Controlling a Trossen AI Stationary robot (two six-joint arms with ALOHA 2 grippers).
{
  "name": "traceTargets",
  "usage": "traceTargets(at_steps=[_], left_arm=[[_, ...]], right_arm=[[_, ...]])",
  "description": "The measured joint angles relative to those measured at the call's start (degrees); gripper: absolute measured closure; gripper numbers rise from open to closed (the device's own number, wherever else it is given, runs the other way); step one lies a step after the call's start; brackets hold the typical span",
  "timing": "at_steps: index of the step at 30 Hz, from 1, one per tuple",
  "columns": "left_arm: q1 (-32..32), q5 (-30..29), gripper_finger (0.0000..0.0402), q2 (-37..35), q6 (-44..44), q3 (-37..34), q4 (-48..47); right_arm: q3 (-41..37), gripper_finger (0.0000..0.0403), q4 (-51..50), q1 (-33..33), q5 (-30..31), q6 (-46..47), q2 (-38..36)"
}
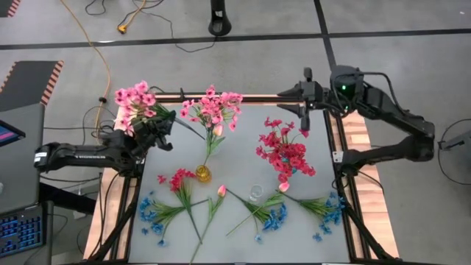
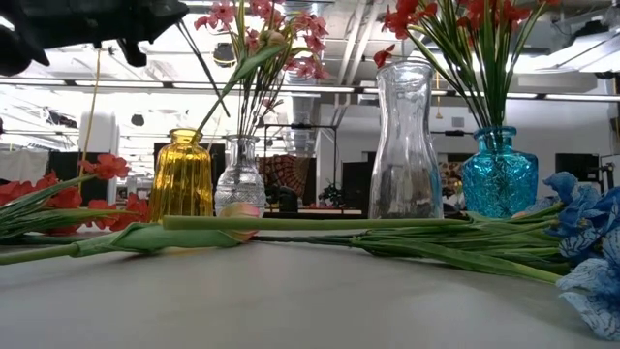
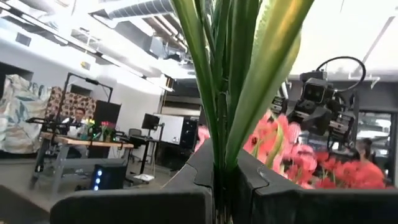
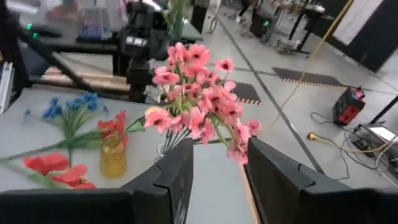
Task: Sort flowers into vase by color
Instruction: Put the pink flowers into the top transparent vase
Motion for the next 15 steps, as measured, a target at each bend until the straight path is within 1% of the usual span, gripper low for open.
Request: traceTargets(at_steps=[4, 8, 15], left_arm=[[0.8, 0.1, 0.04, 5.4, 0.0, 0.0, 3.8], [2.2, 0.2, 0.04, 10.4, 0.9, 0.0, 9.0], [3.1, 0.8, 0.0398, 16.0, 1.4, 0.0, 9.6]], right_arm=[[-8.7, 0.0226, 9.3, -2.0, 0.0, 1.7, -3.9], [-14.6, 0.0226, 15.4, -3.7, 0.1, 3.0, -6.6], [-18.4, 0.0226, 16.4, -5.6, 0.1, 5.1, -8.8]])
